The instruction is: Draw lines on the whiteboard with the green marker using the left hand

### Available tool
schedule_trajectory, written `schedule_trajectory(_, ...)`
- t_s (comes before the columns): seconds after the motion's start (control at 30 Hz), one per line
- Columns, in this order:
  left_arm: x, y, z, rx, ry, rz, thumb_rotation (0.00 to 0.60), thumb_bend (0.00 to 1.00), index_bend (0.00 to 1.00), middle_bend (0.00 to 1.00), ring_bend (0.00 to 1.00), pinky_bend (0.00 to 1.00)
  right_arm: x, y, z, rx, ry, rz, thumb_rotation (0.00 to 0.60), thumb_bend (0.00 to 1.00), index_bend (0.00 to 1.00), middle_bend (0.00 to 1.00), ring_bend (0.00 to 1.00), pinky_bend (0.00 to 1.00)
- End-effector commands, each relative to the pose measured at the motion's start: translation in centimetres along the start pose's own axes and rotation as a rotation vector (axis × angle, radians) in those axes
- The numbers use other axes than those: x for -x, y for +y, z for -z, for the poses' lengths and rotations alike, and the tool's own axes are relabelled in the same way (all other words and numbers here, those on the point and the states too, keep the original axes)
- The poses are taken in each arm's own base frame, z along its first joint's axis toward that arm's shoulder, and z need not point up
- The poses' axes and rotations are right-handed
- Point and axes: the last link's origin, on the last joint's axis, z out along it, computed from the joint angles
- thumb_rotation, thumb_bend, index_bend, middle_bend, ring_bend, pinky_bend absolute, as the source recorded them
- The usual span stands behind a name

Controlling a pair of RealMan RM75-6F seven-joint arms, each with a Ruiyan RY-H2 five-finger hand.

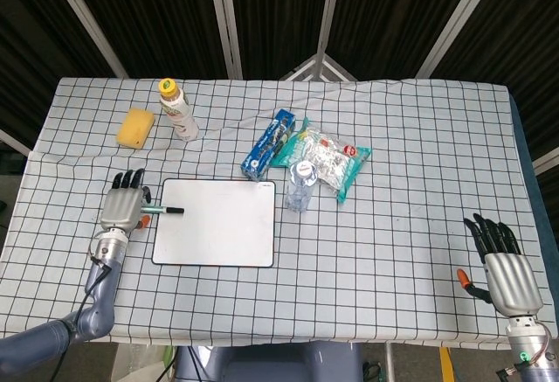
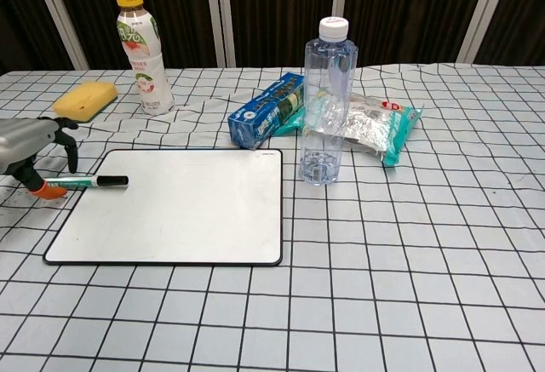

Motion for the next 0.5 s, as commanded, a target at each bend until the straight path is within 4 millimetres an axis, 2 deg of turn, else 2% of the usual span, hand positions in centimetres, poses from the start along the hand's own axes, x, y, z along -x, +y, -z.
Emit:
schedule_trajectory(0.03,0.14,0.34,-0.11,0.003,-0.003,0.002,0.600,0.43,0.46,0.03,0.00,0.00,0.01,-0.01,0.00,0.000,-0.001,-0.002,0.600,0.35,0.00,0.00,0.00,0.00)
schedule_trajectory(0.13,0.28,0.63,-0.16,0.006,-0.005,0.005,0.600,0.45,0.49,0.04,0.00,0.00,0.00,0.00,-0.01,0.000,-0.001,-0.001,0.600,0.35,0.00,0.00,0.00,0.00)
schedule_trajectory(0.33,0.42,0.98,-0.02,0.009,-0.002,0.025,0.600,0.53,0.61,0.06,0.00,0.00,-0.01,0.04,0.00,0.002,-0.001,-0.004,0.600,0.35,0.00,0.00,0.00,0.00)
schedule_trajectory(0.5,0.22,0.76,0.45,0.015,0.017,0.051,0.600,0.55,0.68,0.10,0.00,0.01,-0.06,0.04,0.05,0.003,-0.001,-0.007,0.600,0.35,0.00,0.00,0.00,0.00)
